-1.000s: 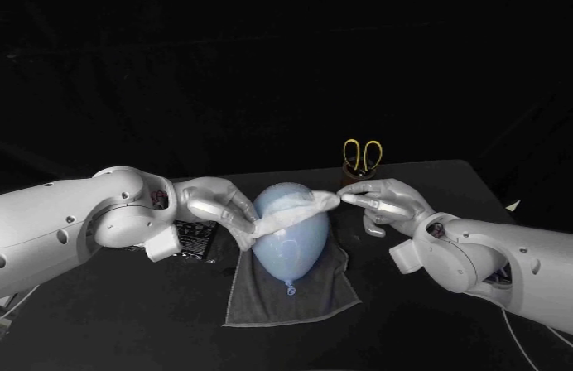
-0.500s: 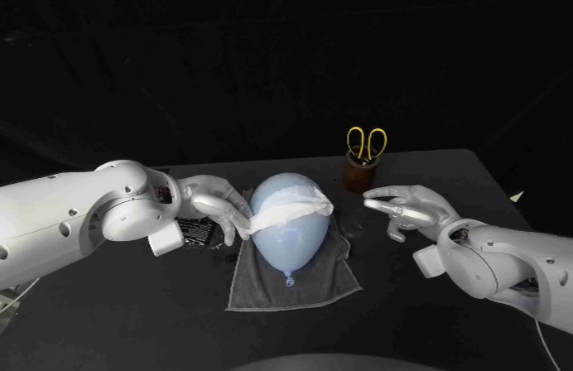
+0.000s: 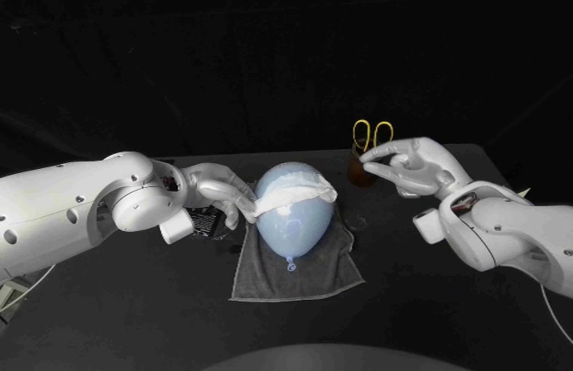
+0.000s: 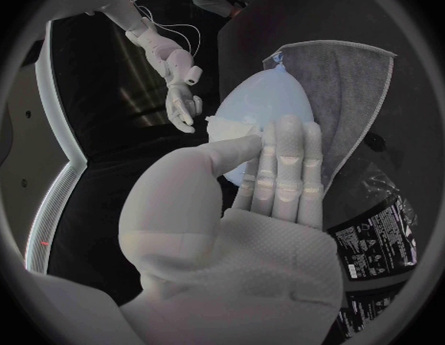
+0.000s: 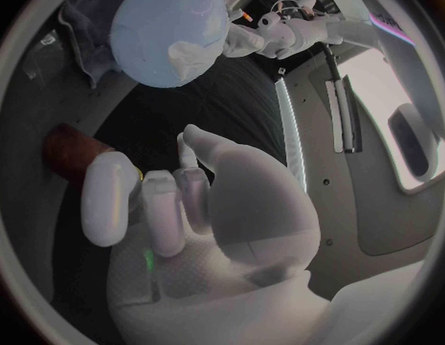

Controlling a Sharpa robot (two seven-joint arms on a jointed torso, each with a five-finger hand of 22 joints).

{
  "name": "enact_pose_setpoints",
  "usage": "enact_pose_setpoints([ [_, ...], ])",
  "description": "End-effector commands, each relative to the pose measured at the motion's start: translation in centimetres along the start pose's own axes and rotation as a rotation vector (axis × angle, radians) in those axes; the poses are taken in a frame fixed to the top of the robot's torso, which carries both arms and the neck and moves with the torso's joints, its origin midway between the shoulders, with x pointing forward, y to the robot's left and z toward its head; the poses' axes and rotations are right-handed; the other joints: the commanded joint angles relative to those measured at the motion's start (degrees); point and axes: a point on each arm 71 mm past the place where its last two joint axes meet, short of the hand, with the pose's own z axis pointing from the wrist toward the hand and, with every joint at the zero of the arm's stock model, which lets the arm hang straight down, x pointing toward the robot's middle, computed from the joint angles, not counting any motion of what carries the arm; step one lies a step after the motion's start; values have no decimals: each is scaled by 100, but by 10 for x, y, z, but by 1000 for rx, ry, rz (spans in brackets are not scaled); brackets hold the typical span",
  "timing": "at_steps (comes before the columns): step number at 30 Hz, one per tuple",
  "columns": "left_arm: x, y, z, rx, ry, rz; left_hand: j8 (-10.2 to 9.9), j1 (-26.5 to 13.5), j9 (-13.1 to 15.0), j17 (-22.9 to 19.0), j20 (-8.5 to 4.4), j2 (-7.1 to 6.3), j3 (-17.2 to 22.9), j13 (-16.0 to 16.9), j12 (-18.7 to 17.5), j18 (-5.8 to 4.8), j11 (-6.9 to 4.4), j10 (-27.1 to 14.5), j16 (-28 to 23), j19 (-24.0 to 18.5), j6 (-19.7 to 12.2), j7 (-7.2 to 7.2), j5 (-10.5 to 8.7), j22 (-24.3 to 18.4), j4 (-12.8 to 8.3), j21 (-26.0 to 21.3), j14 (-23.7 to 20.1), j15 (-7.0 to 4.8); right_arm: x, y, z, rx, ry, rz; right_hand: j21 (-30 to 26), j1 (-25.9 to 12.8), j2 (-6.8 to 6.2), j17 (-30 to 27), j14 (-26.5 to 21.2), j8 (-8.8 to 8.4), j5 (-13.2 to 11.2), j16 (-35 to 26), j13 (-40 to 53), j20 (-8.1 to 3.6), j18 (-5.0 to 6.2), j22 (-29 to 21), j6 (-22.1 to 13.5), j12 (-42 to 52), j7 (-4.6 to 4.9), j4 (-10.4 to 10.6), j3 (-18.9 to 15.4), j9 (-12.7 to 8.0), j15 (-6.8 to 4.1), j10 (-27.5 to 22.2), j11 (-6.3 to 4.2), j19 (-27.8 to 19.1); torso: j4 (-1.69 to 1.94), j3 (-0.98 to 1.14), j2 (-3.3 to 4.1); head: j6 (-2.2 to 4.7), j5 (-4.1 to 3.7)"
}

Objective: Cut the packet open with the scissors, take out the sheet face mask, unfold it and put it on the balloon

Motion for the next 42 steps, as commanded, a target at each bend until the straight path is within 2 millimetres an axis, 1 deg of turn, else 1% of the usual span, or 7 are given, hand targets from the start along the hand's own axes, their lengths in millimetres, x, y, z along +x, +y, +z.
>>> enact_pose_setpoints([
  [1, 2, -3, 2, 17, -8, -58, -15, -27, 1335, 20, -2, -34, 39, 7, -2, 104, -25, 7, 64, 38, -3, -33, 2, 13, 2, 34, 158, -126, 10, 25, 8, -166, 27, -265, 79, 16, 14, 1505, 607, 38, 10, 20, 1171, -48, -108, 1108, 114, 115, -30, -47, 102, -19, -58, 331, -69, 84, 9, -10, 9, -31, 41],
  [8, 7, -7, 4, 31, 10, -77, -16, -23, 1347, 31, -10, -48, 50, 14, 6, 105, -30, 17, 120, 47, 4, -38, 13, 22, -15, 62, 159, -133, 39, 53, 25, -252, 98, -407, 122, -73, 0, 1505, 607, 28, -16, 20, 1272, -81, -116, 1116, 235, 214, -63, -84, 176, -54, -88, 415, -99, 101, 4, -11, 11, -52, 117],
  [12, 8, -8, 5, 36, 20, -89, -15, -24, 1350, 33, -13, -53, 52, 16, 8, 105, -30, 20, 135, 50, 7, -39, 16, 25, -19, 70, 160, -134, 57, 62, 33, -286, 139, -470, 139, -116, -25, 1505, 607, 17, -26, 20, 1289, -87, -119, 1120, 249, 230, -70, -83, 174, -66, -93, 428, -104, 108, -3, -4, 7, -72, 203],
  [19, 8, -8, 5, 43, 25, -105, -18, -77, 1371, 50, -11, -53, 47, 25, 13, 100, -29, 20, 234, 60, 9, -36, 5, 27, 24, 94, 178, -131, 81, 74, 45, -316, 153, -548, 148, -277, -130, 1505, 607, -84, -43, 20, 1297, -96, -122, 1120, 211, 236, -60, -56, 143, -133, -94, 435, -99, 111, 3, -2, 11, -74, 259],
  [22, 9, -9, 5, 43, 28, -107, -18, -81, 1372, 51, -11, -54, 46, 25, 13, 100, -29, 21, 241, 60, 9, -37, 5, 27, 26, 94, 179, -131, 87, 77, 49, -315, 139, -562, 156, -396, -237, 1505, 607, -146, -55, 20, 1301, -94, -124, 1121, 182, 238, -47, -19, 77, -171, -86, 438, -88, 113, 1, -6, 10, -68, 272],
  [30, 10, -10, 6, 48, 35, -106, -19, -76, 1386, 60, -20, -81, 52, 33, 22, 104, -40, 31, 304, 65, 14, -47, 21, 30, -4, 114, 184, -141, 100, 81, 56, -308, 152, -592, 165, -443, -295, 1505, 607, -235, -56, 20, 1307, -89, -126, 1122, 120, 244, -22, -6, 53, -221, -75, 443, -70, 116, -5, -6, 8, -76, 310],
  [42, 12, -12, 8, 55, 37, -107, -29, -88, 1404, 81, -35, -85, 58, 55, 54, 107, -59, 69, 441, 99, 22, -66, 29, 39, -15, 161, 215, -157, 114, 78, 61, -231, 233, -635, 126, -598, -475, 1505, 607, -420, -57, 20, 1277, -48, -121, 1109, -3, 210, 53, 73, -123, -318, -18, 419, -2, 98, -5, -5, -1, -65, 354],
])
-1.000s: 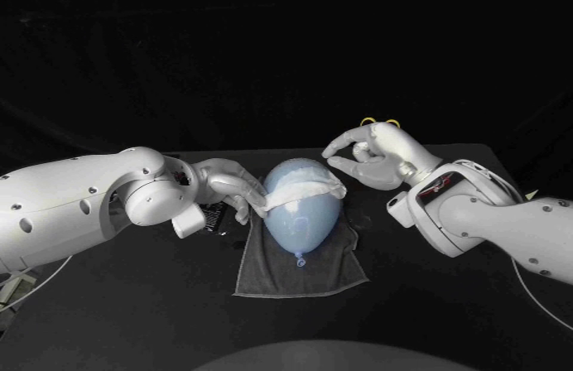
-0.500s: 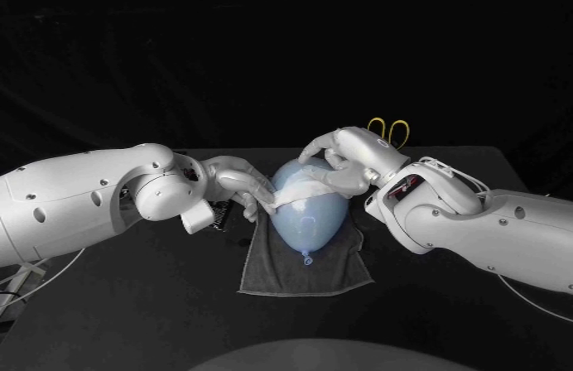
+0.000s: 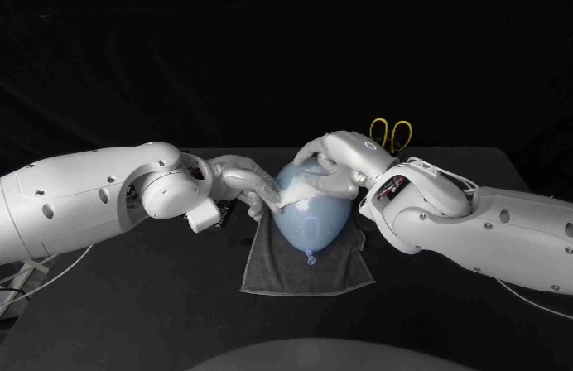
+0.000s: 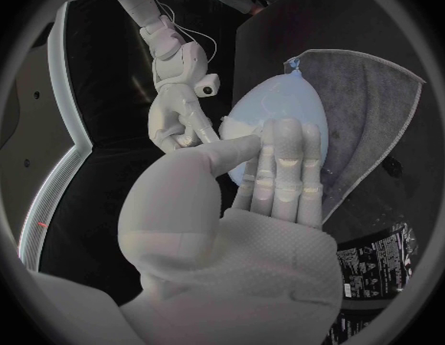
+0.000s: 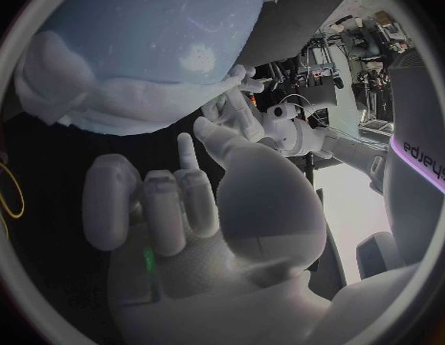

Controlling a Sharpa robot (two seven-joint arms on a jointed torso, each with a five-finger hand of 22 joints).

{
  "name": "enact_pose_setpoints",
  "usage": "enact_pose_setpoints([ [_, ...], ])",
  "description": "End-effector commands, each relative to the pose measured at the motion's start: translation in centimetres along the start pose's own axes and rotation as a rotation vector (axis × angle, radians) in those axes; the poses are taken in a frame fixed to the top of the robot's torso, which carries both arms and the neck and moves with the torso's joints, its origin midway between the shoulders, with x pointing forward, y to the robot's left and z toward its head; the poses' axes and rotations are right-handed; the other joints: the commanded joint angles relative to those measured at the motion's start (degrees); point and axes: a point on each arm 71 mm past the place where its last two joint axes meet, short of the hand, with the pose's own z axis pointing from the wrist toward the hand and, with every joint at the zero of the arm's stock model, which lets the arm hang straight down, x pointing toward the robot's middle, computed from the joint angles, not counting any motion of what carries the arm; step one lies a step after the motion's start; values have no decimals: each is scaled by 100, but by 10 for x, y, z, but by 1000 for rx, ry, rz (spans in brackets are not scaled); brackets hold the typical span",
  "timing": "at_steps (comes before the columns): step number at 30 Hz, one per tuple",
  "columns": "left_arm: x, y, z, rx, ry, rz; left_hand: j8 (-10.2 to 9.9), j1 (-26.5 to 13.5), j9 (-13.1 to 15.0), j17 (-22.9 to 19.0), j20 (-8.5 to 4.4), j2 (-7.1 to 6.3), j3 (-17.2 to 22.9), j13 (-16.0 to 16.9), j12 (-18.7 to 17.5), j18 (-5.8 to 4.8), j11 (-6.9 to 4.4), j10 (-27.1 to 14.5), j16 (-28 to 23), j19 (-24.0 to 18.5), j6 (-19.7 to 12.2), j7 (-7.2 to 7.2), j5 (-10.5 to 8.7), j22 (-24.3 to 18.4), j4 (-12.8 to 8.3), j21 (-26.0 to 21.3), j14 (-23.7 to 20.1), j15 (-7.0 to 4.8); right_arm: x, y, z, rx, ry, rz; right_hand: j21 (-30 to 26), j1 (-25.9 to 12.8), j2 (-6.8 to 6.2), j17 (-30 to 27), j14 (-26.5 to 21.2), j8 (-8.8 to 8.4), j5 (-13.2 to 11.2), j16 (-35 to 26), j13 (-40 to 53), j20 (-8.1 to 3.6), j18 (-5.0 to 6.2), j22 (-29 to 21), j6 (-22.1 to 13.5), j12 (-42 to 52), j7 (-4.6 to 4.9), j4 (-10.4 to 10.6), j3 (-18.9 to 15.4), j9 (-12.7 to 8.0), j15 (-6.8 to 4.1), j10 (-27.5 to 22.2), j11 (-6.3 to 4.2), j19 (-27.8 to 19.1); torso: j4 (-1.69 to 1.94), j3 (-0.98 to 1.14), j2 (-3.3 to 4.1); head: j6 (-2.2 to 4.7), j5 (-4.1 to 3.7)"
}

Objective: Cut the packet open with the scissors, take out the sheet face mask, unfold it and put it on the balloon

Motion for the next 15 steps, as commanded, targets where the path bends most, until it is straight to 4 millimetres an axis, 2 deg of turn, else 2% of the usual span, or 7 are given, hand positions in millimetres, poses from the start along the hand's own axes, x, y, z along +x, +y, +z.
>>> enact_pose_setpoints([
  [1, 2, -3, 1, 21, 5, -9, 7, -18, 1204, 8, -10, -19, 23, 6, 25, 41, -21, 26, 25, 28, 41, -6, 34, 8, -29, 43, 132, -98, 6, -2, 1, 47, 64, -42, -9, -39, -41, 1505, 618, -20, -34, 24, 1280, 31, -49, 1109, -55, -11, 0, -11, -38, -9, 32, 442, 37, 82, 1, 2, -3, 5, 11],
  [15, 1, -2, 2, 20, -4, -13, 6, -15, 1205, 8, -12, -18, 25, 7, 26, 41, -22, 25, 33, 30, 41, -6, 38, 9, -34, 47, 131, -100, 9, -4, -4, 70, 125, -55, 8, -17, -42, 1505, 618, -5, -34, 24, 1289, 40, -51, 1113, 24, -3, -18, -6, -60, -8, 35, 447, 29, 87, -3, 5, 1, -62, -4],
])
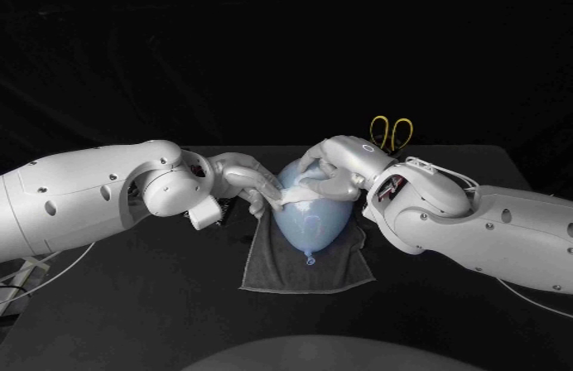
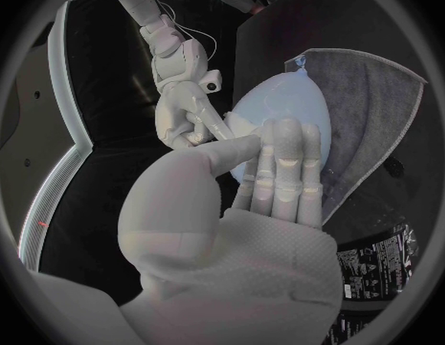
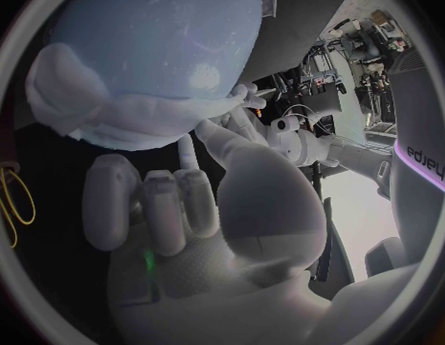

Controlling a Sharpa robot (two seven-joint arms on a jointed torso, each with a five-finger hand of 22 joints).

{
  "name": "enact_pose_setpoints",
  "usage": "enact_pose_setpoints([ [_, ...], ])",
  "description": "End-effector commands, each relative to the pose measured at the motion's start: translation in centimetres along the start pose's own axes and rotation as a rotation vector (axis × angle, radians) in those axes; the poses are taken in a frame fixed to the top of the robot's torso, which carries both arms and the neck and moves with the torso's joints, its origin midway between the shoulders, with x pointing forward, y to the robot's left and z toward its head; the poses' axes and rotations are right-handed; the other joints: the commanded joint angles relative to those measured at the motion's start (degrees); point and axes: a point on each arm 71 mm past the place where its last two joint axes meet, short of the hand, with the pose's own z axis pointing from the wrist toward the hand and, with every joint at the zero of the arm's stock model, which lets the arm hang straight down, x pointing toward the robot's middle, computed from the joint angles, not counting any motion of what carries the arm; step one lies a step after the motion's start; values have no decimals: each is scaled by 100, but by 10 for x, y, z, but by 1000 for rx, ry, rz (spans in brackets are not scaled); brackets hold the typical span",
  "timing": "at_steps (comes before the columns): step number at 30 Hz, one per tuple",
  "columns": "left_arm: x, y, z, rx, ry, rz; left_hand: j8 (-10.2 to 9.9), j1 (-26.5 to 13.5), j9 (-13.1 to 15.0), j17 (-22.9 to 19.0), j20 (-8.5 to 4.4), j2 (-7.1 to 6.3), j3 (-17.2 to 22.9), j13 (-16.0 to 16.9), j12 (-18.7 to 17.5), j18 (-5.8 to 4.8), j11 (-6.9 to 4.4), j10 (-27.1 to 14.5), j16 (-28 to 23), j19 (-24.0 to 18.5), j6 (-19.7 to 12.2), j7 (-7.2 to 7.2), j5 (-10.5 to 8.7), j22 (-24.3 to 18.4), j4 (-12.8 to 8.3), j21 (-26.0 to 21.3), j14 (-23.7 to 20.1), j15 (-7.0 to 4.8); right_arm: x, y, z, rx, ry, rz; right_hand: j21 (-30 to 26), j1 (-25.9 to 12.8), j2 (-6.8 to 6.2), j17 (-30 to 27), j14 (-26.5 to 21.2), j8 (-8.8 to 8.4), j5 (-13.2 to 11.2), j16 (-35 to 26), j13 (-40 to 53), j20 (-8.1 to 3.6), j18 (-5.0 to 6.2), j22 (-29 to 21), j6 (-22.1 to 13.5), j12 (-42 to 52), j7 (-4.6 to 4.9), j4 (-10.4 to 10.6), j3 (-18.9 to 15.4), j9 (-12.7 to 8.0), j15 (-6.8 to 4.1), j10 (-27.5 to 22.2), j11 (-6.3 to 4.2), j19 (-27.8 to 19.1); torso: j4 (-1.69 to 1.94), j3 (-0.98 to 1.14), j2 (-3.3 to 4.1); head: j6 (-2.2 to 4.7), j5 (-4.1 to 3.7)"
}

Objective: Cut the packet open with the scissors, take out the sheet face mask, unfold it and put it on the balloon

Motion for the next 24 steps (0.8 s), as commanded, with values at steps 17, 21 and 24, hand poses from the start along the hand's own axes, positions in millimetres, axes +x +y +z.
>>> enact_pose_setpoints([
  [17, 0, -1, 1, 17, -3, -10, 5, -5, 1203, 7, -15, -13, 12, 10, 29, 46, -24, 26, 45, 33, 53, 1, 18, 11, -25, 31, 118, -91, 1, -6, -2, 6, -7, -91, 124, 546, 328, 1506, 619, 372, -34, 20, 1401, -60, -66, 1142, 764, 121, -252, -253, 239, 137, -123, 518, -180, 126, 2, -2, 0, -23, -38],
  [21, 0, -1, 1, 17, -2, -10, 4, -5, 1205, 8, -17, -14, 12, 12, 33, 46, -25, 29, 58, 36, 56, 0, 20, 13, -29, 37, 120, -93, -1, -6, -3, -13, -37, -104, 174, 552, 325, 1506, 619, 552, -33, 20, 1508, -124, -76, 1155, 894, 234, -323, -303, 256, 237, -186, 599, -249, 143, 2, -2, 3, -32, -42],
  [24, 0, -1, 1, 16, -1, -10, 4, -5, 1205, 8, -17, -14, 12, 12, 33, 46, -25, 29, 58, 36, 56, 0, 20, 13, -29, 37, 120, -93, -2, -5, -3, -25, -57, -106, 184, 540, 316, 1506, 619, 601, -33, 20, 1508, -141, -78, 1158, 905, 234, -339, -316, 277, 266, -202, 599, -265, 147, 1, -1, 4, -39, -49],
])
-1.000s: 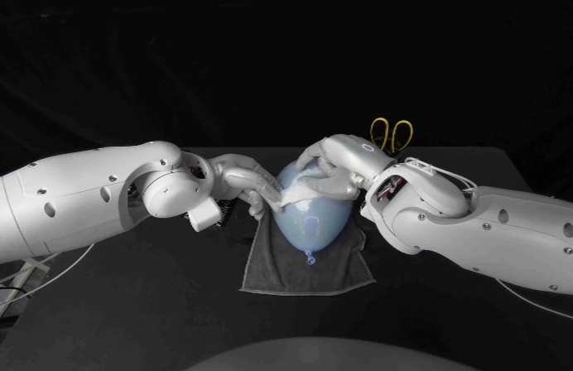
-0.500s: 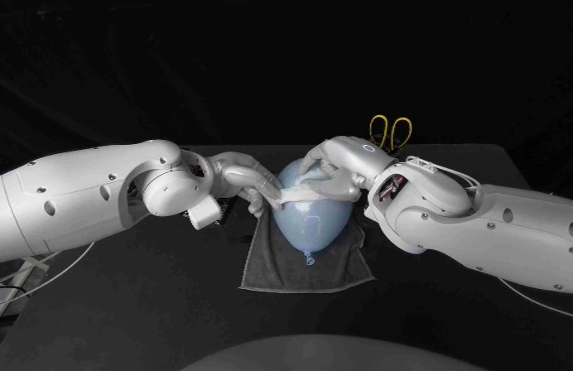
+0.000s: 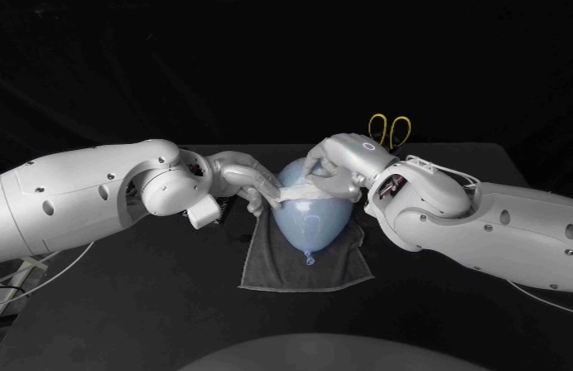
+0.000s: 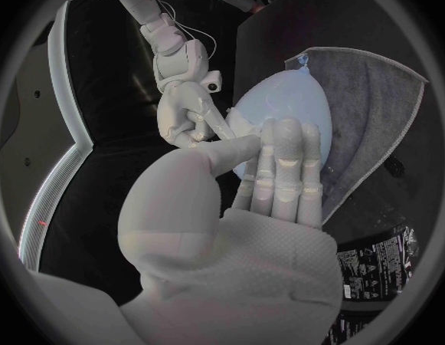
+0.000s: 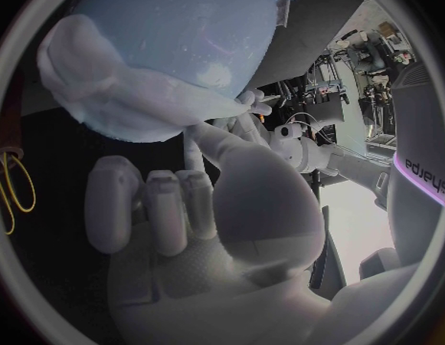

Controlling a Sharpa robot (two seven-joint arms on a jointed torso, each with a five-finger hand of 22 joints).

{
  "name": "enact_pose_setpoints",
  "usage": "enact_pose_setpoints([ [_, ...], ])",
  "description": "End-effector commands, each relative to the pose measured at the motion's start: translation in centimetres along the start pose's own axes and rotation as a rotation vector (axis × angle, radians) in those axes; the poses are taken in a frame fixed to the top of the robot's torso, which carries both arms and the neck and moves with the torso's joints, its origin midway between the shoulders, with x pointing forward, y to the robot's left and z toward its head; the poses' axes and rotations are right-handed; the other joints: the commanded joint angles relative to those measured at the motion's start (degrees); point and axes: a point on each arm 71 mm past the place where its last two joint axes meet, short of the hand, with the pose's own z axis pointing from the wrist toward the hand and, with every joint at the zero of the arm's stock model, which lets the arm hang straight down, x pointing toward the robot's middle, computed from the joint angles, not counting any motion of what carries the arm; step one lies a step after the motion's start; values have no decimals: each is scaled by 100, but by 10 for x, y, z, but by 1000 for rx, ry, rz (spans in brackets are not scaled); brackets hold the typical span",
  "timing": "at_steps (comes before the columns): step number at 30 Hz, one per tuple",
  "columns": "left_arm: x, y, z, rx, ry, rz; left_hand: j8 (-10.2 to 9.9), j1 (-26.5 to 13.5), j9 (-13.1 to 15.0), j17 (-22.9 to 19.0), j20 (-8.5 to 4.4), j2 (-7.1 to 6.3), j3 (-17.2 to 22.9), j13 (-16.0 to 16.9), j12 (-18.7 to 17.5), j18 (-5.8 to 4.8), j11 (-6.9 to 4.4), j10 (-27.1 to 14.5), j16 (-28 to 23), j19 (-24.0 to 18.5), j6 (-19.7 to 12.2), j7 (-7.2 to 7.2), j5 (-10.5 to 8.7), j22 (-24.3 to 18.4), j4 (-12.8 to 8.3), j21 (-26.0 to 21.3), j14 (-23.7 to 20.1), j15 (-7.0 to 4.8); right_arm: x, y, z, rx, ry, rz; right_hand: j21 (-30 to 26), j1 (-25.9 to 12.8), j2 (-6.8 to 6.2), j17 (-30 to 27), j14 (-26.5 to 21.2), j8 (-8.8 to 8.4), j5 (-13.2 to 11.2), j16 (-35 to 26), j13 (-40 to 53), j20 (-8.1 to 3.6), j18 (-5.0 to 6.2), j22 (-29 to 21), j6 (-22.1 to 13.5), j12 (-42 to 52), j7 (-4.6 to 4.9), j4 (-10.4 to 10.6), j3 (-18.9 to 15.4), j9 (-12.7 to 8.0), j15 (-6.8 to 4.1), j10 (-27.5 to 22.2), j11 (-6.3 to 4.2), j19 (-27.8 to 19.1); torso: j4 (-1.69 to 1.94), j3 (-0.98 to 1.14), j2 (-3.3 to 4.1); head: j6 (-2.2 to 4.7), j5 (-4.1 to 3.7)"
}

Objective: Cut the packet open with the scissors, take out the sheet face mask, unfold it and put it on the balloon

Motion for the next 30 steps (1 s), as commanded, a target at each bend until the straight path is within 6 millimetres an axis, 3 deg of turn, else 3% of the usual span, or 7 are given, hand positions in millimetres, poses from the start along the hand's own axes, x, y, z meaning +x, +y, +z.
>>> enact_pose_setpoints([
  [1, 1, -2, 1, 14, 3, -6, 38, 3, 1111, 6, -17, -6, 13, 8, 33, 54, -26, 28, 35, 36, 45, -12, 20, 8, -29, 38, 84, -91, -2, 0, -1, -26, -48, -39, 38, 32, -2, 1505, 597, 61, -17, 26, 1510, -50, -80, 1163, 50, 19, 11, -50, 16, 89, -61, 597, -63, 137, -1, 1, 1, -10, -6],
  [14, 1, -1, 2, 13, 6, -14, 38, 3, 1111, 6, -17, -6, 13, 8, 33, 54, -26, 28, 35, 36, 45, -12, 20, 8, -29, 38, 84, -91, -11, 4, -7, -76, -157, 3, 51, -72, -51, 1505, 597, 246, -18, 26, 1510, -95, -83, 1166, 42, 19, -42, -63, 108, 204, -104, 597, -110, 141, -4, 5, 1, -40, -23],
  [25, 1, -1, 3, 14, 3, -22, 36, -2, 1113, 7, -20, -7, 10, 11, 37, 52, -27, 29, 58, 40, 50, -12, 21, 10, -30, 48, 87, -92, -21, 5, -24, -121, -222, 85, 48, -142, -41, 1505, 597, 393, -17, 26, 1510, -124, -83, 1165, -44, 19, -74, -47, 198, 343, -132, 597, -139, 139, -11, 5, -7, -60, -21],
  [30, 1, -1, 4, 15, 4, -23, 35, -5, 1114, 9, -20, -6, 8, 12, 38, 52, -27, 28, 68, 42, 51, -11, 21, 11, -27, 51, 90, -91, -21, -3, -26, -73, -212, 115, -52, -215, 6, 1505, 597, 407, -18, 26, 1470, -128, -66, 1137, -342, -27, -34, 43, 249, 451, -120, 566, -114, 98, -18, 3, -18, -48, -30],
])
